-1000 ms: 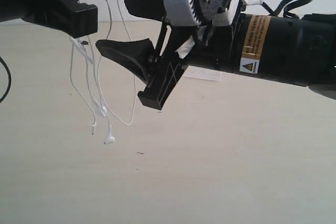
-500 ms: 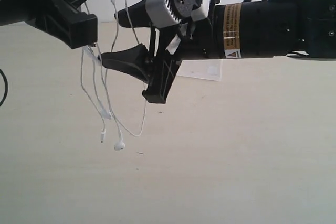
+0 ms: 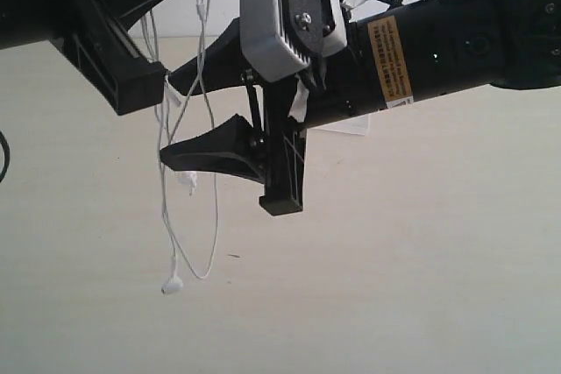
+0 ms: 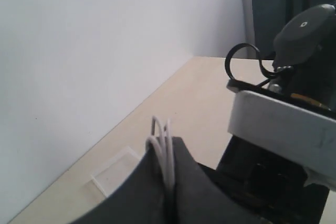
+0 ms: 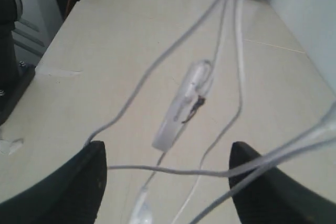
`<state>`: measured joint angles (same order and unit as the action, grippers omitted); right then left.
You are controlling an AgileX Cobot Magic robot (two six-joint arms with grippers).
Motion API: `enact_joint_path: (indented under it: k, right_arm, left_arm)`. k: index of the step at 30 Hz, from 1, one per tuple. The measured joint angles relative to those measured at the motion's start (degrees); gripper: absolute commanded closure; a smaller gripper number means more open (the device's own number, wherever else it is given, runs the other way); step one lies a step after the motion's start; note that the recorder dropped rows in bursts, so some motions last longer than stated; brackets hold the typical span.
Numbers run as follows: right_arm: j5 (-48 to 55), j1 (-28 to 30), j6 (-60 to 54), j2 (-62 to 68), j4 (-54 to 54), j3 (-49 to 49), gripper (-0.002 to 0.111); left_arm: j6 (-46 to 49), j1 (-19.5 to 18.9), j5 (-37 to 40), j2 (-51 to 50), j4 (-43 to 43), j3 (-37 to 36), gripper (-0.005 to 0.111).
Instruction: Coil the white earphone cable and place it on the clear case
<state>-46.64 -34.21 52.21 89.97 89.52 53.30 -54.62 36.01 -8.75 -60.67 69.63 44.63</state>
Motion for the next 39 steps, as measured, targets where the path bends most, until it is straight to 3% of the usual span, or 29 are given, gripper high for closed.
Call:
enact_joint_path:
  k: [12,26,39]
  right_arm:
    - [0.5,0.0,2.8,0.0,2.5,0.0,0.045]
    - [1.6,0.0,3.8,0.0,6.5,0.0,0.045]
    - [1.7,0.0,2.9,0.0,7.1,0.0,0.045]
  left_arm:
    - [0.0,0.0,-0.3,0.0,1.9,0.0,0.107]
    - [-0.4,0.0,-6.4,0.0,13.0,0.0,0.107]
    - [-0.9,0.0,-6.8,0.0,18.4,0.0,0.107]
